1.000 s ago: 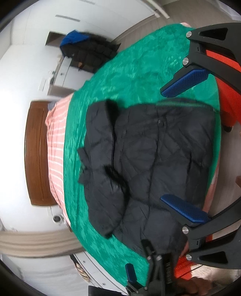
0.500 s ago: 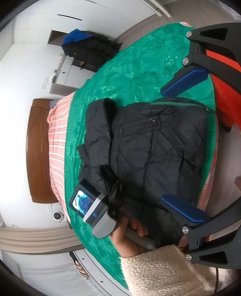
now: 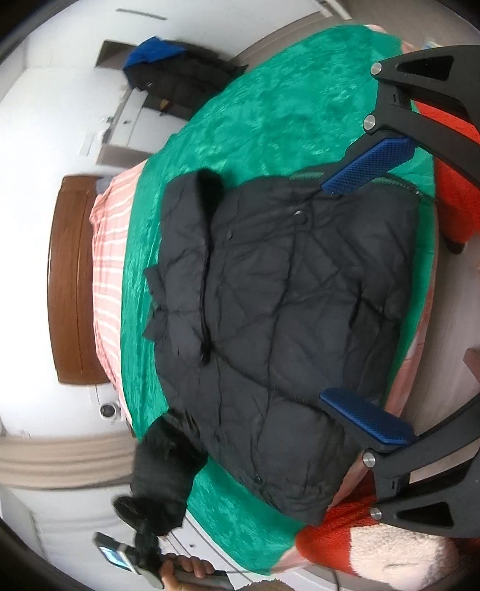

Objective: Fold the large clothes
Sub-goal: 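Grasp the folded sleeve cuff of the jacket with the left gripper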

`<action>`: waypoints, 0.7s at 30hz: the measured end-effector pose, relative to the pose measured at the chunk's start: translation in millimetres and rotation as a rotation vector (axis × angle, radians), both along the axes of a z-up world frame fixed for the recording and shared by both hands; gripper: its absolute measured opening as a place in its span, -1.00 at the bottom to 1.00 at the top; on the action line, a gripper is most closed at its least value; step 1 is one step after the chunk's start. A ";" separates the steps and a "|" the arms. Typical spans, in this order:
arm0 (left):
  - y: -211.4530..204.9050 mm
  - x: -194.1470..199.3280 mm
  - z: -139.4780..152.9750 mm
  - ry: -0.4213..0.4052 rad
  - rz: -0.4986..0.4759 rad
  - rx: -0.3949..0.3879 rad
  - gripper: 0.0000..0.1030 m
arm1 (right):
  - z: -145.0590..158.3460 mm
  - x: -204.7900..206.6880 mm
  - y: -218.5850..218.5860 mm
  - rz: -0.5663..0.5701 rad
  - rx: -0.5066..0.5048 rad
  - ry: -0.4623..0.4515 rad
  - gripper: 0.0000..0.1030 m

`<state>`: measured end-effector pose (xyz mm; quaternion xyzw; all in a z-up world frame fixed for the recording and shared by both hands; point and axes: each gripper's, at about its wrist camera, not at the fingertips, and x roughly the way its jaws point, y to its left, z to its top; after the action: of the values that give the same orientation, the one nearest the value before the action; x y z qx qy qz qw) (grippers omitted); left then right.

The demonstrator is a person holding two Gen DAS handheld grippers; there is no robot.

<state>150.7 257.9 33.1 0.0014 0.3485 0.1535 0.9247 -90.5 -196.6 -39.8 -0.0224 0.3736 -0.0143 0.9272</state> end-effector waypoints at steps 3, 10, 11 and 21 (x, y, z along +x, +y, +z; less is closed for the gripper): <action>70.8 8.4 -45.1 0.087 0.194 -0.027 -0.52 | 1.9 13.1 2.2 0.056 0.003 -0.002 1.00; 122.3 29.8 -143.8 0.270 0.333 -0.054 -0.53 | 15.9 125.7 19.8 0.222 -0.153 -0.028 1.00; 118.5 31.8 -149.2 0.272 0.339 -0.037 -0.52 | 13.0 145.3 28.1 0.268 -0.173 -0.018 1.00; 105.9 23.3 -151.4 0.268 0.258 0.005 -0.52 | -75.2 281.6 83.8 0.404 -0.486 0.103 -0.89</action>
<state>174.1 363.8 -118.3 -0.0204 0.4655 0.2702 0.8425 191.0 -112.8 -114.9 -0.3174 0.3936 0.0826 0.8588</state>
